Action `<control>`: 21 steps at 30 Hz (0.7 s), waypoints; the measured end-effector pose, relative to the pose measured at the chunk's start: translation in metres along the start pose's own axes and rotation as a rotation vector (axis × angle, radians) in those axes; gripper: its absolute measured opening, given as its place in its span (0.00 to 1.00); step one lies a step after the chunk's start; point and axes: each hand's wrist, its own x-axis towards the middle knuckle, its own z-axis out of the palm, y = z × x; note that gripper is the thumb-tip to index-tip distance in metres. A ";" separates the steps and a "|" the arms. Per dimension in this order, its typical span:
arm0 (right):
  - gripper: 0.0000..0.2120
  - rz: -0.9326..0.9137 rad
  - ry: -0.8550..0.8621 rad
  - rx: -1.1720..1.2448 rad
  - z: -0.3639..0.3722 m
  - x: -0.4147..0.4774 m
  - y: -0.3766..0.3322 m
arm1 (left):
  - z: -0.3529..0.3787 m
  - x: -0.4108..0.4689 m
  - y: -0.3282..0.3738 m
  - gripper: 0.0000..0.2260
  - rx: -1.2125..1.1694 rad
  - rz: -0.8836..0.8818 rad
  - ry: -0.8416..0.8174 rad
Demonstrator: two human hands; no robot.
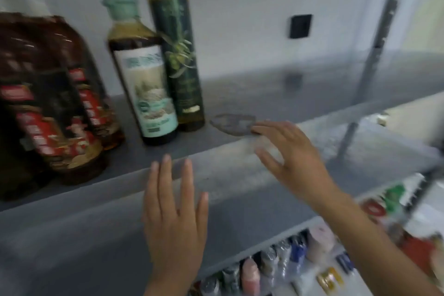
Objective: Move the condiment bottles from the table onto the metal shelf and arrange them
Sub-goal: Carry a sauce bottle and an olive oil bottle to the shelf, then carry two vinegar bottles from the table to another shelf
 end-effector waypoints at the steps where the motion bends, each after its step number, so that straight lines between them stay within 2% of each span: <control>1: 0.19 0.036 0.014 -0.070 -0.002 -0.030 0.004 | 0.012 -0.016 0.010 0.22 -0.062 0.063 -0.047; 3: 0.19 0.181 -0.041 -0.186 -0.002 -0.093 0.014 | 0.039 -0.044 0.035 0.23 -0.146 0.176 -0.245; 6: 0.17 0.458 -0.116 -0.263 -0.012 -0.187 0.020 | 0.073 -0.075 0.080 0.28 -0.195 0.296 -0.666; 7: 0.16 0.566 -0.108 -0.276 -0.021 -0.216 0.018 | 0.076 -0.084 0.099 0.30 -0.194 0.375 -0.800; 9: 0.13 0.791 -0.044 -0.322 -0.042 -0.267 0.008 | 0.070 -0.098 0.134 0.33 -0.173 0.575 -0.938; 12: 0.17 1.078 0.021 -0.393 -0.073 -0.333 -0.010 | 0.063 -0.118 0.180 0.37 -0.249 0.807 -0.987; 14: 0.22 1.270 0.094 -0.405 -0.090 -0.370 -0.024 | 0.056 -0.129 0.209 0.35 -0.296 0.954 -0.987; 15: 0.25 1.355 0.153 -0.408 -0.098 -0.386 -0.031 | 0.055 -0.135 0.222 0.33 -0.293 1.041 -0.931; 18: 0.32 1.526 0.334 -0.496 -0.115 -0.422 -0.057 | 0.057 -0.148 0.259 0.32 -0.413 1.170 -0.869; 21: 0.33 1.633 0.425 -0.657 -0.126 -0.449 -0.094 | 0.036 -0.159 0.284 0.31 -0.488 1.350 -0.836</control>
